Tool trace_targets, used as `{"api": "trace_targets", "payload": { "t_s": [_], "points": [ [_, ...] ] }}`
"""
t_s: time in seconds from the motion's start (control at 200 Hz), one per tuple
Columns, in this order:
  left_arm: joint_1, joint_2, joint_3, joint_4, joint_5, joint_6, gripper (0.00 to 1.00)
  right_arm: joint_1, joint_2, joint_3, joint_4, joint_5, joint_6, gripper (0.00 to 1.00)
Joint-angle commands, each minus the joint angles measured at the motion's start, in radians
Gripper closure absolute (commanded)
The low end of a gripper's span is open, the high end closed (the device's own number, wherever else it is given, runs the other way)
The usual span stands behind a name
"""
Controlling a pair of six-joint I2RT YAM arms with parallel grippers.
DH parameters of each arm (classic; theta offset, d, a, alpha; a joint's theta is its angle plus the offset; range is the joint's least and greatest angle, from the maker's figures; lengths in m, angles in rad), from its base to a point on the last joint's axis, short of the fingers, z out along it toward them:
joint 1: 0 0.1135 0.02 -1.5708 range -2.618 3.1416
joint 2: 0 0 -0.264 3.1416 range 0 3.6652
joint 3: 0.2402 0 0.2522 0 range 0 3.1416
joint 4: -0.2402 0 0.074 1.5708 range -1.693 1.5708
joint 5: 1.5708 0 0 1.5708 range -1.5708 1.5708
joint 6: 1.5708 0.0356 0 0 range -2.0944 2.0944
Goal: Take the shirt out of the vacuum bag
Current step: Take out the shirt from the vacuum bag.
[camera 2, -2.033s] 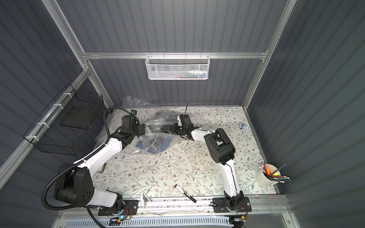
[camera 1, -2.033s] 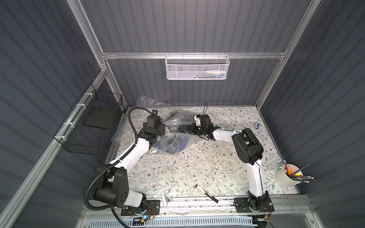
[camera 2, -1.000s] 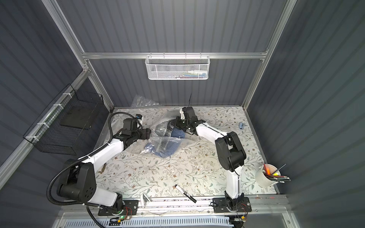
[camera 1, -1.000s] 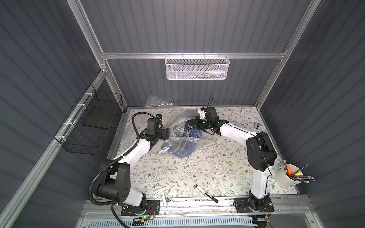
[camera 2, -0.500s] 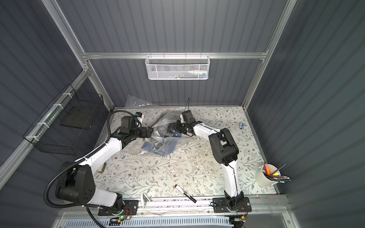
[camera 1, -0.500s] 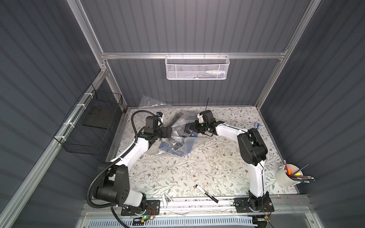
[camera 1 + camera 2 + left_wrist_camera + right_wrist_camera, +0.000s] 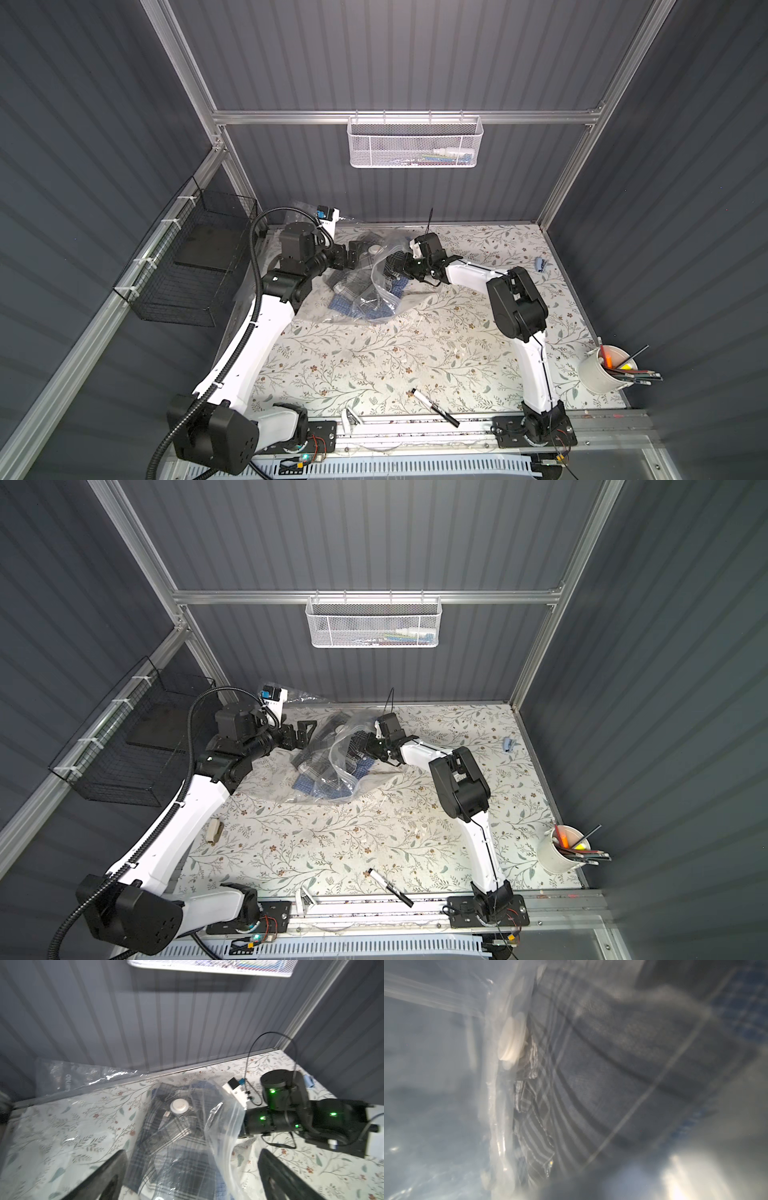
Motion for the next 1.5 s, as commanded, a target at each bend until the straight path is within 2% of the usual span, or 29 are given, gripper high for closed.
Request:
{"api": "trace_targets", "payload": {
  "t_s": [0.0,0.11,0.185,0.45,0.515,0.7,0.921,1.126,1.366,1.496],
  "points": [
    [0.066,0.080,-0.047,-0.119,-0.160,0.055,0.01,0.004,-0.019,-0.010,0.032,0.000,0.000,1.00],
    [0.175,0.163,-0.060,-0.073,-0.155,0.020,0.01,0.005,-0.045,-0.034,0.041,-0.002,-0.003,1.00],
    [0.214,0.235,-0.025,-0.062,-0.161,0.020,0.02,0.004,-0.064,-0.056,0.058,-0.004,-0.001,1.00],
    [0.261,0.607,0.189,-0.167,-0.220,0.101,0.02,0.003,-0.105,-0.110,0.087,-0.021,-0.004,1.00],
    [0.273,0.697,0.305,-0.217,-0.212,0.114,0.02,0.003,-0.113,-0.120,0.087,-0.023,-0.011,1.00],
    [0.287,0.867,0.448,-0.267,-0.230,0.145,0.02,-0.004,-0.108,-0.118,0.090,-0.033,0.000,1.00],
    [0.289,0.947,0.460,-0.265,-0.256,0.153,0.03,-0.012,-0.092,-0.053,0.049,-0.054,0.023,1.00],
    [0.310,0.969,0.430,-0.241,-0.249,0.152,0.03,-0.016,-0.163,-0.003,-0.040,-0.055,-0.016,1.00],
    [0.319,0.997,0.430,-0.232,-0.233,0.149,0.04,-0.051,-0.293,-0.134,-0.131,-0.030,-0.080,1.00],
    [0.321,1.005,0.443,-0.235,-0.227,0.150,0.05,-0.064,-0.324,-0.143,-0.228,-0.039,-0.155,1.00]
  ]
}}
